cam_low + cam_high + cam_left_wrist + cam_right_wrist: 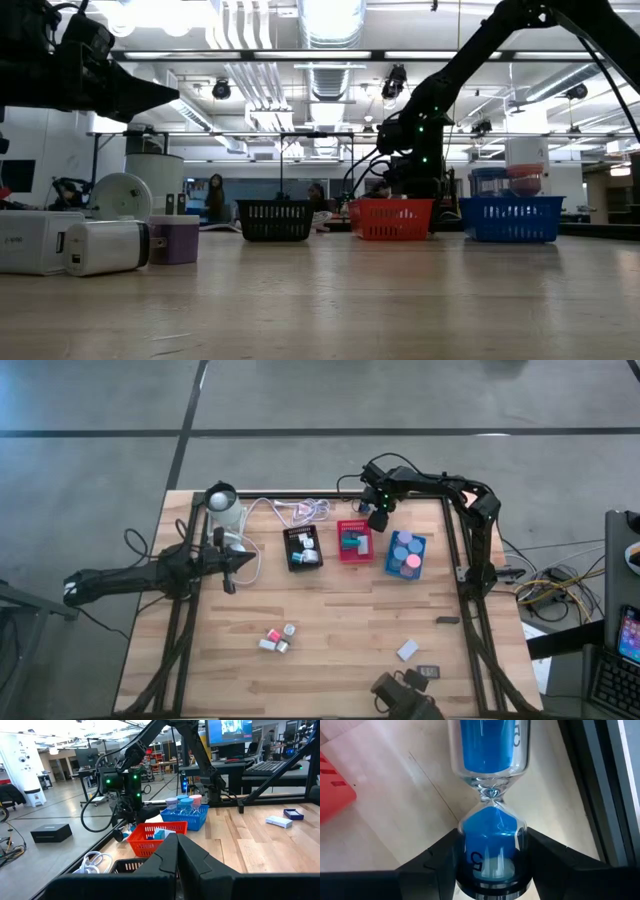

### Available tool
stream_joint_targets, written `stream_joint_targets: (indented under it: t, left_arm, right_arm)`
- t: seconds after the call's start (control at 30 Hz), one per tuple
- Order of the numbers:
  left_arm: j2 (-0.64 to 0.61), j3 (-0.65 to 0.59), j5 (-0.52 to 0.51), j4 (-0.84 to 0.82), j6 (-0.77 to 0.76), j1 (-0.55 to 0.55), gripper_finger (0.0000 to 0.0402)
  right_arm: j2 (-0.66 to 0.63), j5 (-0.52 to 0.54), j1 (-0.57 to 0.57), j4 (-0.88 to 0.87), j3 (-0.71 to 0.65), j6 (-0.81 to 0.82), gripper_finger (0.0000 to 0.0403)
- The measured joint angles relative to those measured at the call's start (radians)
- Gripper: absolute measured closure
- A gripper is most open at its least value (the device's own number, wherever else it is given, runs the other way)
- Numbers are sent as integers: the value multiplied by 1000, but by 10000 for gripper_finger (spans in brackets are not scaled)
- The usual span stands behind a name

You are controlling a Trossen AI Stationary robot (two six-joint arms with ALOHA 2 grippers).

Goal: Pick & Place Office items
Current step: Put the blue hourglass into the blue bin

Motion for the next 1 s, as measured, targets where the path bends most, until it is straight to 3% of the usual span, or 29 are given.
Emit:
stream_joint_targets:
  t: [0.23,0.57,1.0]
  left_arm:
    - [0,0,0,0,1,0,396]
    - [0,0,0,0,1,0,396]
    - [0,0,0,1,-6,0,396]
  right_arm:
    - [-45,1,1,1,5,38,217]
    - [-257,2,31,-1,5,62,217]
    - [-592,-42,273,69,-13,72,218]
